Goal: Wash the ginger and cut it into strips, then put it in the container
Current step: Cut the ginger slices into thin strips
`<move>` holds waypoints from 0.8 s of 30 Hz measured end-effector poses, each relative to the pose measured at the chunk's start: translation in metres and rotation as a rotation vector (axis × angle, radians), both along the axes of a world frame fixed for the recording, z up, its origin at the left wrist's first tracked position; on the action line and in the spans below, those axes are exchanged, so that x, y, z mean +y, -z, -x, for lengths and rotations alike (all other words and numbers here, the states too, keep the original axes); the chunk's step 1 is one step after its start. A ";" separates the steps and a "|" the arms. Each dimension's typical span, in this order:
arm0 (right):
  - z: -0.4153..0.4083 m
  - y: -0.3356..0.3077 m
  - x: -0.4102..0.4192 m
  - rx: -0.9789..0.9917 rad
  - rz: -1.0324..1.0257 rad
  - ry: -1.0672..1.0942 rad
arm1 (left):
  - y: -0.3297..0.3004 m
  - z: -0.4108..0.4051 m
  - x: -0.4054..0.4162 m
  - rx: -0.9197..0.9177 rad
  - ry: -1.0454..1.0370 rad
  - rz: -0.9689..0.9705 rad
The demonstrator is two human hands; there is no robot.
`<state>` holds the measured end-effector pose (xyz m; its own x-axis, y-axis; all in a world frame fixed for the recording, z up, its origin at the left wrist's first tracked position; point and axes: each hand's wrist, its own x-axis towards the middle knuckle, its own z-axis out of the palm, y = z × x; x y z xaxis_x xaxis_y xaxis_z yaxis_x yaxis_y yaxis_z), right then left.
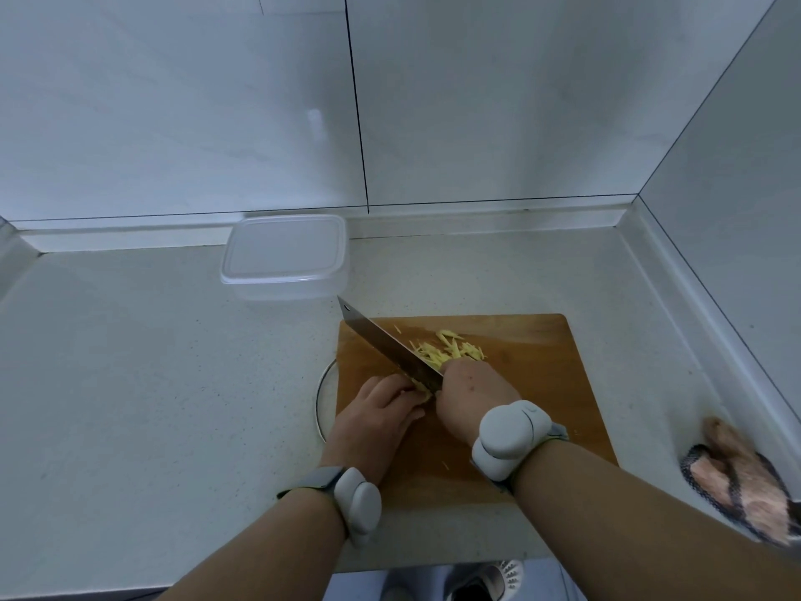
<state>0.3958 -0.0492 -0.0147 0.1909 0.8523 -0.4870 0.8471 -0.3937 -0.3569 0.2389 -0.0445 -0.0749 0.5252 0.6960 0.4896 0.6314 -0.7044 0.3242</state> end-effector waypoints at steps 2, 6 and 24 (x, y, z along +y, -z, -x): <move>-0.001 0.001 -0.003 -0.022 -0.059 0.023 | 0.001 -0.001 0.002 0.042 0.021 0.002; -0.002 0.013 0.001 0.066 0.083 0.002 | 0.009 -0.004 0.004 0.033 0.000 0.034; -0.001 -0.028 -0.019 -0.174 0.076 -0.154 | 0.019 -0.007 0.004 -0.019 -0.047 0.066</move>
